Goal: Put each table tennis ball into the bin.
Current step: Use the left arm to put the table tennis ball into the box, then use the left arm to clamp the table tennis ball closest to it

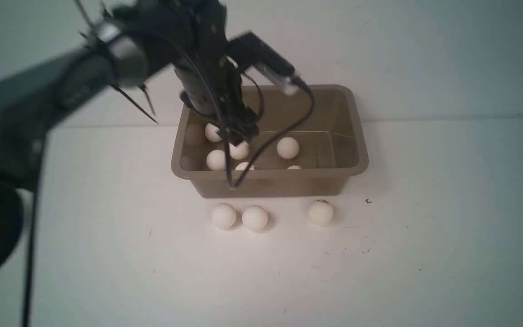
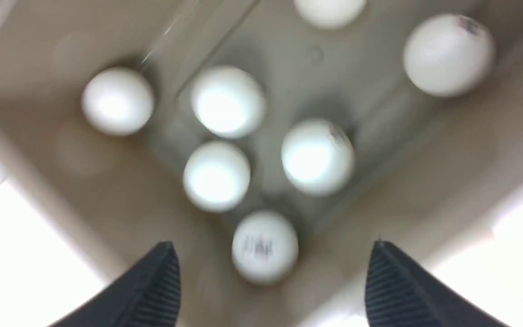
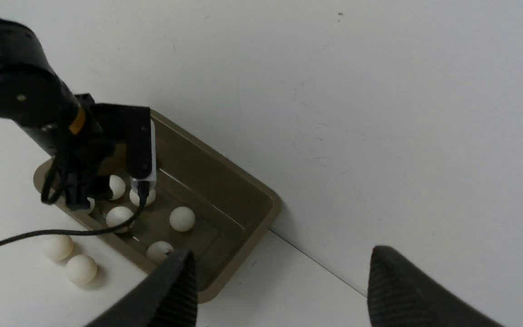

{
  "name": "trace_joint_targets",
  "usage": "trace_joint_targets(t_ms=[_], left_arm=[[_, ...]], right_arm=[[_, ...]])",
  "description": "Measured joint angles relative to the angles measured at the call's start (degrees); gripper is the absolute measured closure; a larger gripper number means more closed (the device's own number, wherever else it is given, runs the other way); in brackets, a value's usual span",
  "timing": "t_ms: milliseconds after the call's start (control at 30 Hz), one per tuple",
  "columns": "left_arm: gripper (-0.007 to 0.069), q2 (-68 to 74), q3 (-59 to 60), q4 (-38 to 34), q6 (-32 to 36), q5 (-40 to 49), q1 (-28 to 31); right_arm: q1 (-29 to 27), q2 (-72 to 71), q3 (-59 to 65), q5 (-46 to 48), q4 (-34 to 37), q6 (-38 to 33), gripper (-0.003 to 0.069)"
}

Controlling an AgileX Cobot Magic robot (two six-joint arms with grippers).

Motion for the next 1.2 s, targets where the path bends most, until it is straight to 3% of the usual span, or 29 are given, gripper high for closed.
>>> trace_joint_targets(t_ms=[200, 367, 467, 600, 833, 1200], left_arm=[[0.0192, -10.38, 5.44, -7.39, 0.00, 4.19, 3.14], [0.0199, -17.82, 20.16, -12.20, 1.33, 1.77, 6.57], [0.0199, -25.81, 39.73, -15.27, 3.01, -11.24, 7.39], [0.0199, -26.41, 48.72, -21.78, 4.10, -22.68, 6.89], [0.0199, -18.88, 49.74, -30.38, 9.29, -31.82, 6.83], [0.0195, -11.14, 46.39, -38.08, 17.16, -34.48, 6.83]], right_arm=[[0.00, 0.00, 0.00, 0.00, 0.00, 0.00, 0.0197], [0.00, 0.00, 0.00, 0.00, 0.00, 0.00, 0.0197], [0.00, 0.00, 0.00, 0.00, 0.00, 0.00, 0.0197], [0.00, 0.00, 0.00, 0.00, 0.00, 0.00, 0.0197], [0.00, 0.00, 0.00, 0.00, 0.17, 0.00, 0.0197], [0.00, 0.00, 0.00, 0.00, 0.35, 0.00, 0.0197]])
